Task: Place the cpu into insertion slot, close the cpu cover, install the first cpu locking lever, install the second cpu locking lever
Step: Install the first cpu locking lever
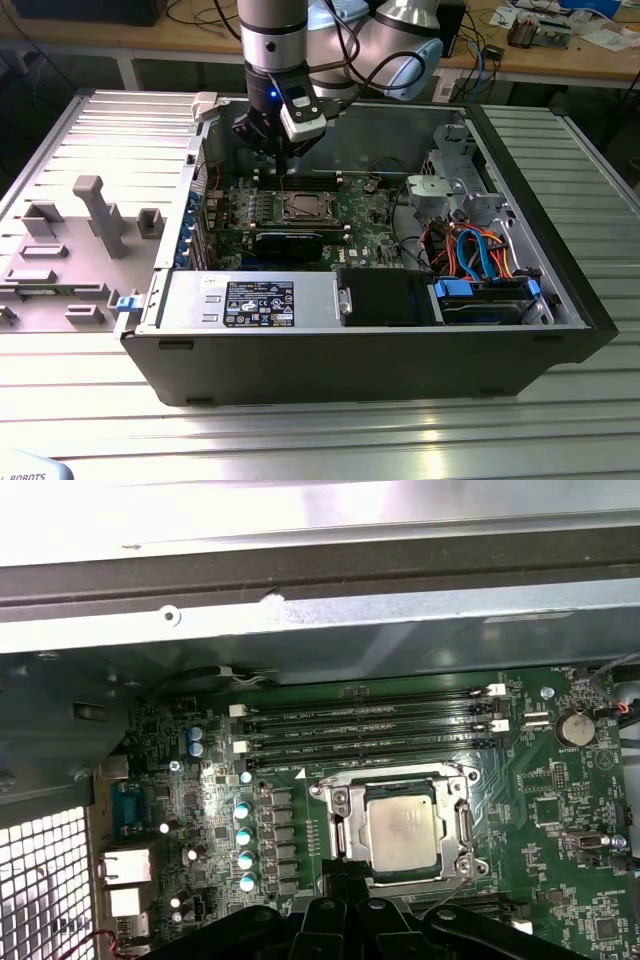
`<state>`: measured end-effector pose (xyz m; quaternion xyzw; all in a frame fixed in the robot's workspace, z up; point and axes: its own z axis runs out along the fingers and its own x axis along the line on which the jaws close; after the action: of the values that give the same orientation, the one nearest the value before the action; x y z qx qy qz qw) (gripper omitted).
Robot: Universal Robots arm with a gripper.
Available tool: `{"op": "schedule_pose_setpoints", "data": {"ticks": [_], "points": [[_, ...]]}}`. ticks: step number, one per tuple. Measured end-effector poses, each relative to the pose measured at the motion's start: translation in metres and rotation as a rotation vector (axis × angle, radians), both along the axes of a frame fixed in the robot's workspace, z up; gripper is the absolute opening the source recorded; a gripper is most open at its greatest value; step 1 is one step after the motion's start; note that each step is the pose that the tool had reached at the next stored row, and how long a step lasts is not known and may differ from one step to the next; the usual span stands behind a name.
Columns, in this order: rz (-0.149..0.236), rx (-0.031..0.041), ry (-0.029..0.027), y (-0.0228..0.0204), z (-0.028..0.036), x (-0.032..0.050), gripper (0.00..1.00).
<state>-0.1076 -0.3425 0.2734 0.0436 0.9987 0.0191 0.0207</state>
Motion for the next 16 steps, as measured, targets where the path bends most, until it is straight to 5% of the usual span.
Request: {"op": "schedule_pose_setpoints", "data": {"ticks": [16], "points": [[0.0, 0.0004, 0.0001, 0.0, -0.0004, -0.0092, 0.11]]}}
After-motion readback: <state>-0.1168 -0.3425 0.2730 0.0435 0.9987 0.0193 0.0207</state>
